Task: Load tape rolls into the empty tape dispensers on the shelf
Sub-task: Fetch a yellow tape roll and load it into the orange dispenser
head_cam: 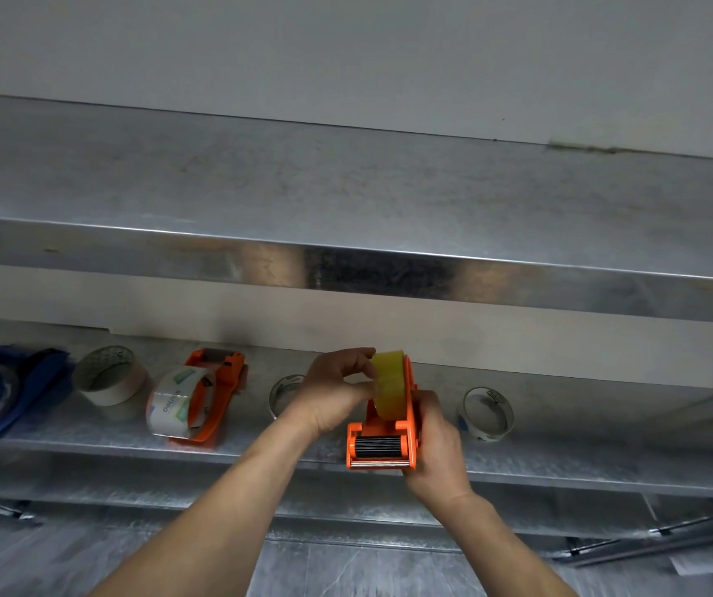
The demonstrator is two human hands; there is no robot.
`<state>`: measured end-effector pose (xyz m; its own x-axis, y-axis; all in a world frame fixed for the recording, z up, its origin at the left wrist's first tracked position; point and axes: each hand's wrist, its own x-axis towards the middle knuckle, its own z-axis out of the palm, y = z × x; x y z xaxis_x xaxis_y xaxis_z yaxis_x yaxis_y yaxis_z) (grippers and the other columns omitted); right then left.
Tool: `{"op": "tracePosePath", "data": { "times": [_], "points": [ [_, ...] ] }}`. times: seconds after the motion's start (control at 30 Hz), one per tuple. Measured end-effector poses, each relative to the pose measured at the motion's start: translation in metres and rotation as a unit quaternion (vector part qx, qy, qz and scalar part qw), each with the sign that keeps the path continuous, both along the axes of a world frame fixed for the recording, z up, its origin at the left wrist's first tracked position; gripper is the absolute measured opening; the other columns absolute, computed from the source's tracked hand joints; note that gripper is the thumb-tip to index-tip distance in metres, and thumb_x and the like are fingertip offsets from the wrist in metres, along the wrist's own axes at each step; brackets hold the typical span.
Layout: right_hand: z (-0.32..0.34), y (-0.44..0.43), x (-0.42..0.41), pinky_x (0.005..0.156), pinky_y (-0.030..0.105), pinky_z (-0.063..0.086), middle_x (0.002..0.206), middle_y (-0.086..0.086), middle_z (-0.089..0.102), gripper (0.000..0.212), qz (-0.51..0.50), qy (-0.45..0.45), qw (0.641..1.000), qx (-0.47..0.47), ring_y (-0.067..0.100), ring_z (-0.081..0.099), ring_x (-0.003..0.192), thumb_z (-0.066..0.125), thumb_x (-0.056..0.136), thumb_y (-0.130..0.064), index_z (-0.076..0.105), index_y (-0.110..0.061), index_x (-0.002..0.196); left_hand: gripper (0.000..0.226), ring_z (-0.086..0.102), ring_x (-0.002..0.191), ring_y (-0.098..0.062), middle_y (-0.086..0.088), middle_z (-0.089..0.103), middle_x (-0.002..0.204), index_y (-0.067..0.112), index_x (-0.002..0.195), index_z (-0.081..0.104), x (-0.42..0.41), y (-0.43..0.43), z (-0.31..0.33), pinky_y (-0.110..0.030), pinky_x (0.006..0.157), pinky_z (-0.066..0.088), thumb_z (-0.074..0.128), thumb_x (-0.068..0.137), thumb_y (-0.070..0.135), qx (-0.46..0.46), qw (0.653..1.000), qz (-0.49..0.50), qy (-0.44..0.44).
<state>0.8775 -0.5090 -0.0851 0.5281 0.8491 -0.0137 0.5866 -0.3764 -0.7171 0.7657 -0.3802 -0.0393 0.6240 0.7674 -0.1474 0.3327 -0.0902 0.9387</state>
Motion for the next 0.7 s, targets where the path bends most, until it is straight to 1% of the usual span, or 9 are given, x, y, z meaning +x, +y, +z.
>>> {"op": "tracePosePath", "data": {
  "times": [0.07,0.17,0.27,0.33,0.4,0.43,0.47,0.57,0.7],
  "points": [
    [-0.0013,-0.0002,-0.0004,0.067,0.021,0.052,0.085,-0.012,0.061,0.040,0.002,0.002,1.000,0.001,0.009,0.063,0.076,0.075,0.084,-0.018,0.043,-0.027,0.105,0.018,0.056,0.123,-0.016,0.003,0.062,0.132,0.020,0.078,0.067,0.0010,-0.0010,0.0008,-0.038,0.107,0.045,0.077,0.074,0.006,0.016,1.000,0.004,0.014],
    [-0.0028,-0.0011,-0.0008,0.065,0.018,0.048,0.086,-0.011,0.061,0.043,0.005,-0.001,1.000,0.001,0.010,0.063,0.076,0.076,0.083,-0.017,0.043,-0.026,0.108,0.021,0.056,0.122,-0.015,0.006,0.063,0.129,0.023,0.075,0.065,0.0029,-0.0020,0.0008,-0.039,0.105,0.046,0.078,0.072,0.007,0.048,0.998,0.018,0.029],
    [-0.0025,-0.0009,-0.0008,0.065,0.019,0.047,0.085,-0.011,0.061,0.043,0.005,-0.002,1.000,0.004,0.010,0.062,0.075,0.076,0.082,-0.017,0.042,-0.027,0.106,0.020,0.054,0.122,-0.011,0.011,0.061,0.130,0.026,0.074,0.064,0.0039,-0.0022,0.0002,-0.039,0.103,0.048,0.078,0.073,0.012,0.079,0.996,0.019,0.042],
    [-0.0016,-0.0004,-0.0006,0.065,0.022,0.049,0.084,-0.011,0.060,0.043,0.008,-0.004,1.000,0.009,0.011,0.062,0.075,0.076,0.082,-0.016,0.041,-0.027,0.105,0.017,0.052,0.122,-0.009,0.014,0.058,0.131,0.026,0.074,0.065,0.0044,-0.0021,0.0003,-0.032,0.100,0.048,0.077,0.075,0.014,0.097,0.994,0.013,0.054],
    [-0.0004,0.0004,-0.0006,0.066,0.024,0.050,0.084,-0.011,0.060,0.043,0.008,-0.007,1.000,0.014,0.012,0.062,0.075,0.076,0.082,-0.014,0.041,-0.027,0.104,0.016,0.052,0.120,-0.006,0.015,0.057,0.132,0.025,0.074,0.064,0.0048,-0.0023,0.0013,-0.018,0.093,0.045,0.075,0.078,0.013,0.112,0.992,0.008,0.056],
    [-0.0004,0.0011,-0.0005,0.066,0.025,0.051,0.084,-0.011,0.060,0.043,0.007,-0.007,1.000,0.016,0.013,0.062,0.075,0.075,0.082,-0.013,0.041,-0.028,0.104,0.016,0.052,0.119,-0.006,0.015,0.057,0.133,0.025,0.074,0.063,0.0050,-0.0024,0.0016,-0.014,0.090,0.042,0.073,0.079,0.013,0.120,0.991,0.005,0.055],
    [-0.0003,0.0018,-0.0006,0.065,0.025,0.051,0.084,-0.011,0.060,0.043,0.006,-0.005,1.000,0.019,0.013,0.063,0.076,0.074,0.082,-0.013,0.040,-0.028,0.103,0.017,0.052,0.120,-0.007,0.015,0.056,0.133,0.025,0.074,0.062,0.0052,-0.0025,0.0016,-0.013,0.091,0.042,0.071,0.081,0.013,0.128,0.990,0.002,0.053],
    [-0.0017,0.0040,-0.0006,0.061,0.016,0.045,0.084,-0.013,0.060,0.042,-0.003,0.008,1.000,0.023,0.011,0.061,0.075,0.074,0.082,-0.011,0.040,-0.029,0.100,0.022,0.053,0.121,-0.009,0.016,0.057,0.134,0.030,0.074,0.057,0.0056,-0.0020,0.0004,-0.025,0.100,0.045,0.067,0.086,0.014,0.130,0.990,-0.006,0.049],
    [-0.0017,0.0050,-0.0022,0.056,0.010,0.042,0.082,-0.014,0.060,0.042,-0.011,0.031,0.999,0.027,0.007,0.061,0.072,0.075,0.081,-0.012,0.042,-0.029,0.100,0.022,0.051,0.119,-0.007,0.015,0.059,0.127,0.027,0.075,0.055,0.0057,0.0006,-0.0004,-0.024,0.101,0.043,0.066,0.088,0.014,0.147,0.987,-0.032,0.060]
  ]
}}
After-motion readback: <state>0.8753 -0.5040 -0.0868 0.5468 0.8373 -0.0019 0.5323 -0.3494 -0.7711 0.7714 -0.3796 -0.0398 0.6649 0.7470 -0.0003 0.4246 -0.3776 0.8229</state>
